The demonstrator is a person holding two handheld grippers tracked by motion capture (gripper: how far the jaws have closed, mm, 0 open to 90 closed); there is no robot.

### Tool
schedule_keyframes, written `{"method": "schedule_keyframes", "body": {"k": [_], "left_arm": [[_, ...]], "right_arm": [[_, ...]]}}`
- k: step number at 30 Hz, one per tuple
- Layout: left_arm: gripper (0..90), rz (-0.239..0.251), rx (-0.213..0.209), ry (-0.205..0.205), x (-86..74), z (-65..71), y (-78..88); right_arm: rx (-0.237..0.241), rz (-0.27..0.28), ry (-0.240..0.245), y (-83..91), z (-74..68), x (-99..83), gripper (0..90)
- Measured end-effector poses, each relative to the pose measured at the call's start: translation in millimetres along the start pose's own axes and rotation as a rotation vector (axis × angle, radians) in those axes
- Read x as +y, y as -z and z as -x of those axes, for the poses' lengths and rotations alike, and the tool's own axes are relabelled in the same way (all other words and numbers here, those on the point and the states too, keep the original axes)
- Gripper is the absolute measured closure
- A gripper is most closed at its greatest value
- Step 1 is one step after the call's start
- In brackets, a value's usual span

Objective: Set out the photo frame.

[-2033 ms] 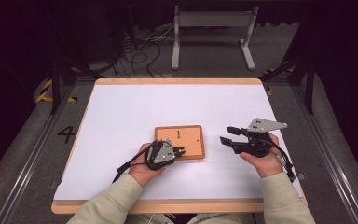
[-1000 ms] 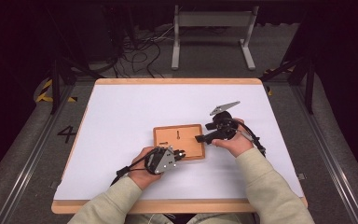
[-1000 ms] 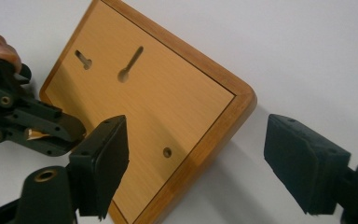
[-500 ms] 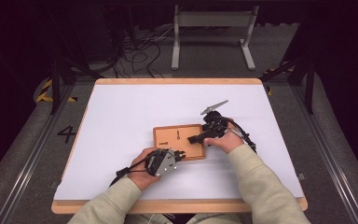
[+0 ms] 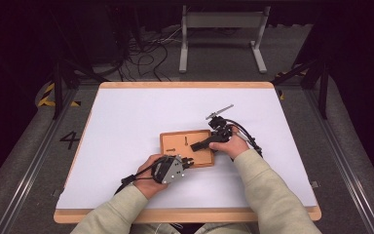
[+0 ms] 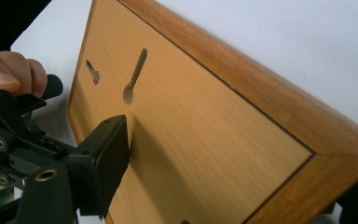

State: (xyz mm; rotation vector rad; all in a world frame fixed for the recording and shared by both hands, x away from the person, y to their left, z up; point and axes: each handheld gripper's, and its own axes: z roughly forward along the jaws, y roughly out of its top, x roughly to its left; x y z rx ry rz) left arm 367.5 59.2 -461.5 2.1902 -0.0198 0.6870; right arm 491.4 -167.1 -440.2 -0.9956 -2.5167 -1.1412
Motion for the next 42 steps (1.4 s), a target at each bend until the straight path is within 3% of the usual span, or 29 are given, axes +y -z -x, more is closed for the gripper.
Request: {"method": "schedule_keyframes", "body": {"k": [2,7,11,15,18,22,27,32,35,42], "left_arm": [[83.7,-0.004,-0.009,0.014,1.2,-1.0,0.5],[78.8,0.009,-0.074,0.104,0.8,-6.0,10.1],[73.4,0.030,-0.122,0.181,-3.2,-8.7,22.9],[69.8,0.046,-0.171,0.231,-7.8,-11.1,29.6],[67.7,0.053,-0.227,0.304,-12.3,-14.1,36.0],[67.0,0.074,-0.261,0.348,-17.9,-18.1,44.1],[66.5,0.097,-0.289,0.400,-22.2,-21.5,52.4],[66.5,0.095,-0.290,0.431,-26.7,-23.6,61.0],[65.7,0.090,-0.303,0.481,-31.5,-25.8,68.5],[65.7,0.120,-0.281,0.530,-41.1,-32.4,87.1]], "right_arm": [[0.011,0.001,0.004,1.9,0.7,-0.1,26.4],[0.023,-0.003,0.029,7.3,-0.9,-0.9,30.1],[0.008,0.001,0.066,11.0,-5.2,-1.3,32.0],[0.000,0.000,0.102,15.4,-10.1,-1.7,34.1],[-0.012,-0.001,0.140,18.8,-14.3,-2.1,35.8],[-0.021,-0.004,0.179,23.0,-19.2,-2.8,37.9],[-0.042,-0.011,0.219,26.8,-25.5,-3.7,39.6],[-0.061,-0.017,0.259,31.4,-33.4,-5.4,42.1],[-0.077,-0.015,0.299,34.5,-39.1,-7.6,43.6],[-0.115,-0.020,0.399,41.3,-53.1,-13.4,47.3]]}}
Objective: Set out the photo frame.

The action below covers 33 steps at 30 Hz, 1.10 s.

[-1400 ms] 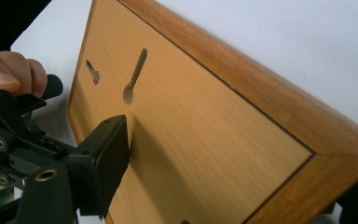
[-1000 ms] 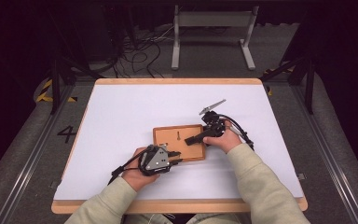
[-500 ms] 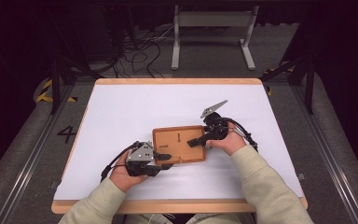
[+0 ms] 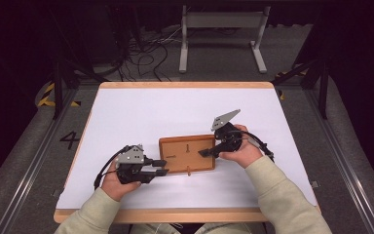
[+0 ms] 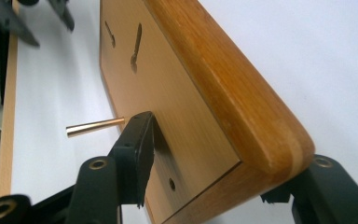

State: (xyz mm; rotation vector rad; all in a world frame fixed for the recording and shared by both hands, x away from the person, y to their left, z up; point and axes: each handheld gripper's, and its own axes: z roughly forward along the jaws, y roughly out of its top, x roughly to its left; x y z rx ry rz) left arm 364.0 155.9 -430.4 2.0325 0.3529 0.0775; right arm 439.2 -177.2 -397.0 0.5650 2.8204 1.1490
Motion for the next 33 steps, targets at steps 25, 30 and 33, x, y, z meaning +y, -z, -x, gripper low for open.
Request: {"method": "schedule_keyframes", "body": {"k": [25,30,33], "left_arm": [[64.9,0.086,0.005,0.100,-16.9,-15.6,34.2],[64.6,0.091,0.026,0.115,-18.8,-18.9,37.2],[64.5,0.090,0.036,0.119,-19.8,-20.4,37.4]], "right_arm": [[-0.060,-0.038,0.208,21.4,-49.3,-11.9,62.5],[-0.056,-0.034,0.223,24.3,-57.4,-15.4,63.3],[-0.052,-0.038,0.231,26.0,-63.8,-18.2,63.2]]}}
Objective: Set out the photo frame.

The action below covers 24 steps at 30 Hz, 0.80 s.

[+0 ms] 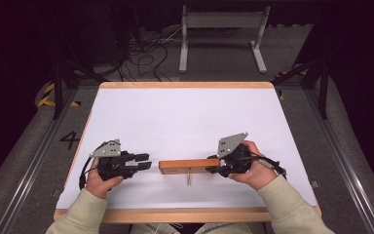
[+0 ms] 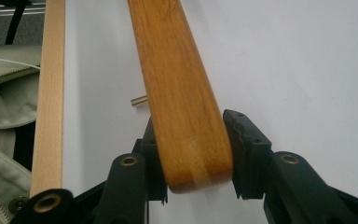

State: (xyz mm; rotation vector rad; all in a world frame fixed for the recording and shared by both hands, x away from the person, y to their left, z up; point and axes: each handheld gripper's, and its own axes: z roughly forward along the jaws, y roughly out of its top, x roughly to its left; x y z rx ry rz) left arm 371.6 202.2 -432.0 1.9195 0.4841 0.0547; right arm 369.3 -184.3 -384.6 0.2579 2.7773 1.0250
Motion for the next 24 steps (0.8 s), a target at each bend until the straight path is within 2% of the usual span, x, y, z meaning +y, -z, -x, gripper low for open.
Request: {"method": "schedule_keyframes", "body": {"k": [12,14,17,19,20,24], "left_arm": [[61.3,0.002,0.029,0.013,-3.1,-3.9,0.0],[61.0,0.003,0.035,0.015,-3.2,-4.1,0.4],[60.8,0.003,0.042,0.014,-3.2,-4.3,1.2],[60.1,0.005,0.045,0.018,-3.4,-4.2,1.6],[59.5,0.006,0.051,0.015,-3.3,-4.8,2.2],[58.6,0.012,0.077,0.020,-2.6,-6.2,5.9]], "right_arm": [[-0.011,0.025,0.004,2.7,-17.6,-6.2,57.2],[-0.017,0.039,-0.006,4.3,-18.1,-7.7,53.5],[-0.061,0.065,-0.046,10.0,-18.3,-11.8,44.9],[-0.072,0.072,-0.059,12.6,-18.5,-14.0,44.1],[-0.095,0.072,-0.092,19.0,-20.0,-20.0,44.2],[-0.123,0.051,-0.114,25.8,-21.9,-26.4,46.6]]}}
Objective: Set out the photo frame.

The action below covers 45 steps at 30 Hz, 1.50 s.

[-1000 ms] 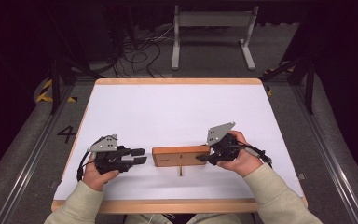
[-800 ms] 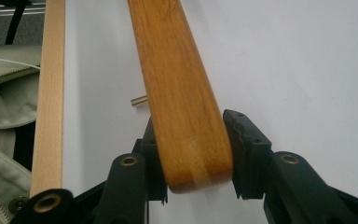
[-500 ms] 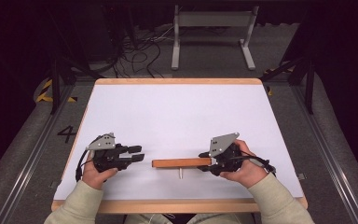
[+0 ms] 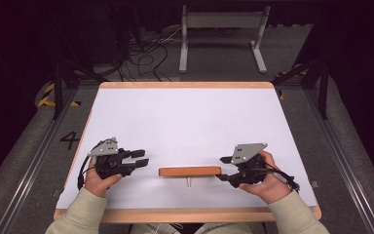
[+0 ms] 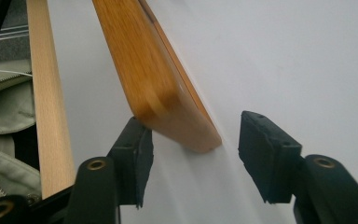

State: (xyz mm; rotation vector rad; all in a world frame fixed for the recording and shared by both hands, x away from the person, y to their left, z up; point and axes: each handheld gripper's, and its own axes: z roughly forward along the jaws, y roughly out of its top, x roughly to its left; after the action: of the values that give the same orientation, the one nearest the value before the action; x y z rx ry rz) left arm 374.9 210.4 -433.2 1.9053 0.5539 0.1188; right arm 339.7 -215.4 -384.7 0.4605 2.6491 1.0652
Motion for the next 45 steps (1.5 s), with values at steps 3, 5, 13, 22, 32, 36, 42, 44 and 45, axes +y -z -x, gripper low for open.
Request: {"method": "schedule_keyframes", "body": {"k": [3,5,13,22,32,36,42,44,45], "left_arm": [[58.6,0.004,0.011,0.002,0.6,0.3,1.6],[58.6,0.004,0.014,0.000,0.8,0.5,1.8],[56.3,-0.018,0.044,-0.007,1.5,1.7,2.1],[56.0,-0.006,0.074,-0.022,2.9,3.3,3.5],[55.5,-0.010,0.077,-0.018,2.3,3.0,2.7],[55.5,-0.010,0.079,-0.018,2.1,3.0,2.4],[55.5,-0.010,0.081,-0.019,1.9,3.0,2.4],[55.5,-0.008,0.082,-0.022,2.0,2.7,2.7],[55.6,-0.007,0.085,-0.021,2.0,3.2,3.0]], "right_arm": [[0.002,-0.005,-0.021,5.2,0.3,-8.7,53.3],[0.019,-0.012,-0.034,5.0,1.9,-15.2,59.2],[0.061,-0.036,-0.045,-0.6,2.2,-29.1,76.3],[0.076,-0.045,-0.040,-15.3,0.5,-33.7,86.2],[0.106,-0.058,-0.064,-31.7,-0.6,-34.3,90.0],[0.110,-0.058,-0.069,-36.9,-1.3,-33.3,90.0],[0.093,-0.034,-0.106,-42.2,1.4,-32.2,90.0],[0.103,-0.032,-0.120,-43.7,2.2,-31.7,90.0],[0.106,-0.032,-0.122,-44.8,2.5,-31.7,90.0]]}}
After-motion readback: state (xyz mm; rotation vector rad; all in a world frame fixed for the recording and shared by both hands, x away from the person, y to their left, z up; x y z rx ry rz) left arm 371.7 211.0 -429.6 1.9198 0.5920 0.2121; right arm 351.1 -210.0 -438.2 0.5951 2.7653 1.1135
